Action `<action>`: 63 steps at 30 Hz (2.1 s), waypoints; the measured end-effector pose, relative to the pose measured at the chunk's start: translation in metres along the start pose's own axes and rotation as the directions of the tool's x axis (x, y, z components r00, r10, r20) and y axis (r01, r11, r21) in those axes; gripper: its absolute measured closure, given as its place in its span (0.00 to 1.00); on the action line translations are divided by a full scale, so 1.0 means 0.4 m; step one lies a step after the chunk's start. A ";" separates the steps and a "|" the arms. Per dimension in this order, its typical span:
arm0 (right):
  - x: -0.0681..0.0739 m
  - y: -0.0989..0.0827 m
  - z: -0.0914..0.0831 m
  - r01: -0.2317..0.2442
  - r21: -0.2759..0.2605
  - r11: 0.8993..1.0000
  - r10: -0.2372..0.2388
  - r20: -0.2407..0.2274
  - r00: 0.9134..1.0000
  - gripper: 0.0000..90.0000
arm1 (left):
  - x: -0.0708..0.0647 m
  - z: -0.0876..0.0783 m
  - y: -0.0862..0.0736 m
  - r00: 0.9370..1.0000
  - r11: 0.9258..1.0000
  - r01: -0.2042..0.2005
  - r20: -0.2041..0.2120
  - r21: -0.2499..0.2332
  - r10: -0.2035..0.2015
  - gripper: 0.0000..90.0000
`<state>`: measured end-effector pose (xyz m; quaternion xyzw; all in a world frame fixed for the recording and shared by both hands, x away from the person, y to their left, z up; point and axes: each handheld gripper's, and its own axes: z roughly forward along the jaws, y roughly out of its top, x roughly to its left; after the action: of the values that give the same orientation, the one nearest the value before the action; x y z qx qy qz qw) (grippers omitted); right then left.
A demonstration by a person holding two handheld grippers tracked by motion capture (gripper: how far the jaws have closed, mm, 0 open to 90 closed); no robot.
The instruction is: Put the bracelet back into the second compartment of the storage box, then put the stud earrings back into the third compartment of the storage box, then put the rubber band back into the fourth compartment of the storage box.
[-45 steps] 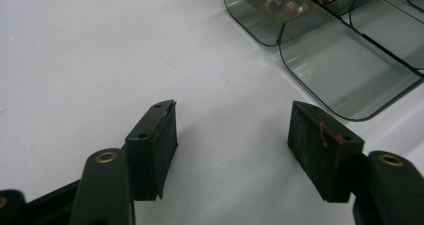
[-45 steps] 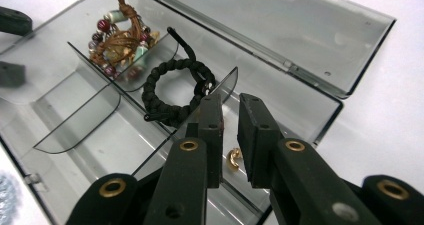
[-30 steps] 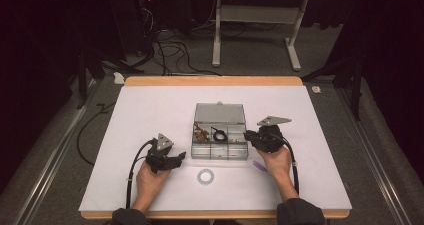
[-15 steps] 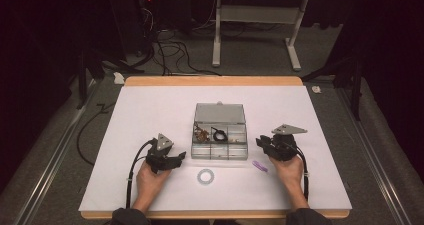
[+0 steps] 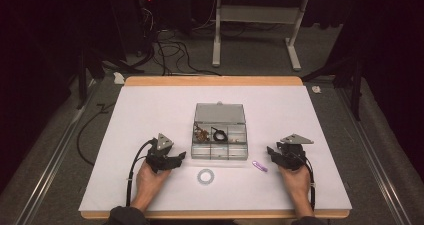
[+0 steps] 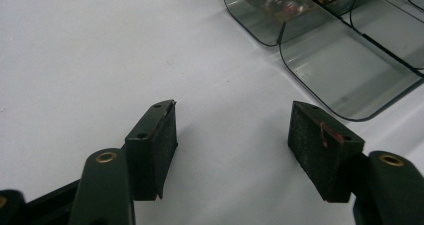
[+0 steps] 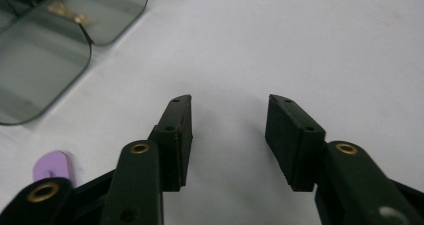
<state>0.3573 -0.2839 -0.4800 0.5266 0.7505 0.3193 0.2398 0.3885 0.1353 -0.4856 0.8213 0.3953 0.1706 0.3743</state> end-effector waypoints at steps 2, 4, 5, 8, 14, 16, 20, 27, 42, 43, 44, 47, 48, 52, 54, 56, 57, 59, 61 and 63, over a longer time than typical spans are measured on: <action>0.004 0.000 0.000 0.015 -0.002 1.000 -0.015 0.018 1.000 0.57 | -0.001 0.000 0.000 1.000 1.000 0.001 -0.002 0.000 -0.001 0.39; -0.002 -0.001 0.001 -0.011 -0.002 1.000 0.011 0.004 1.000 0.55 | -0.005 -0.001 0.000 1.000 1.000 0.006 -0.028 0.001 -0.006 0.37; -0.005 -0.001 0.002 -0.013 -0.002 1.000 0.013 -0.005 1.000 0.54 | -0.006 -0.002 0.001 1.000 1.000 0.011 -0.026 0.003 -0.011 0.38; -0.002 -0.002 0.002 -0.008 -0.002 1.000 0.008 0.004 1.000 0.54 | -0.008 -0.011 0.002 0.999 1.000 0.006 -0.036 0.010 -0.006 0.42; -0.001 -0.003 0.001 -0.010 -0.004 1.000 0.010 0.005 1.000 0.53 | 0.000 -0.042 0.012 0.999 0.998 0.045 0.001 -0.037 -0.045 0.44; -0.001 -0.003 0.001 -0.008 -0.003 1.000 0.008 0.009 1.000 0.52 | -0.002 -0.056 0.017 0.998 0.997 0.058 0.032 -0.048 -0.056 0.44; -0.001 -0.003 0.001 -0.011 -0.004 1.000 0.011 0.005 1.000 0.52 | -0.016 -0.076 0.021 0.999 0.997 0.030 0.030 -0.067 -0.028 0.44; -0.002 -0.003 0.001 -0.012 -0.004 1.000 0.012 0.005 1.000 0.52 | -0.062 -0.109 0.038 0.993 0.997 -0.009 0.114 -0.071 0.017 0.44; -0.003 -0.003 0.001 -0.012 -0.004 1.000 0.012 -0.004 1.000 0.50 | -0.131 -0.095 0.032 0.975 0.996 -0.071 0.205 -0.048 0.080 0.54; -0.003 -0.003 0.001 -0.011 -0.004 1.000 0.011 -0.005 1.000 0.50 | -0.138 -0.090 0.032 0.974 0.996 -0.072 0.210 -0.045 0.080 0.55; -0.003 -0.003 0.002 -0.008 -0.004 1.000 0.008 -0.005 1.000 0.49 | -0.146 -0.086 0.030 0.973 0.996 -0.076 0.216 -0.040 0.082 0.55; -0.002 -0.003 0.002 -0.008 -0.003 1.000 0.008 -0.003 1.000 0.49 | -0.174 -0.072 0.020 0.969 0.994 -0.107 0.220 -0.032 0.111 0.55; -0.002 -0.003 0.002 -0.003 -0.003 1.000 0.003 -0.001 1.000 0.49 | -0.183 -0.067 0.017 0.968 0.992 -0.124 0.217 -0.026 0.127 0.56; -0.001 -0.003 0.002 -0.003 -0.004 1.000 0.003 0.000 1.000 0.49 | -0.199 -0.052 0.009 0.967 0.994 -0.104 0.230 -0.015 0.105 0.56; -0.001 -0.003 0.002 -0.003 -0.004 1.000 0.003 0.000 1.000 0.49 | -0.193 -0.051 0.009 0.966 0.992 -0.127 0.226 -0.005 0.125 0.57; -0.001 -0.003 0.002 -0.003 -0.004 1.000 0.003 0.001 1.000 0.49 | -0.189 -0.047 0.008 0.969 0.993 -0.114 0.220 -0.009 0.113 0.58; -0.001 -0.003 0.002 -0.002 -0.004 1.000 0.002 0.001 1.000 0.49 | -0.188 -0.045 0.008 0.969 0.994 -0.110 0.221 -0.009 0.110 0.59; -0.001 -0.003 0.002 -0.002 -0.004 1.000 0.002 0.001 1.000 0.49 | -0.189 -0.041 0.007 0.969 0.994 -0.111 0.223 -0.007 0.110 0.60; -0.001 -0.003 0.002 -0.002 -0.004 1.000 0.002 0.001 1.000 0.49 | -0.193 -0.037 0.006 0.968 0.992 -0.122 0.220 -0.012 0.121 0.62; -0.001 -0.002 0.003 -0.005 -0.003 1.000 0.005 0.000 1.000 0.49 | -0.203 -0.037 0.004 0.967 0.986 -0.164 0.194 -0.021 0.165 0.64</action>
<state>0.3576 -0.2843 -0.4814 0.5281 0.7486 0.3212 0.2399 0.3296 0.0789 -0.4734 0.8631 0.2870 0.1206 0.3976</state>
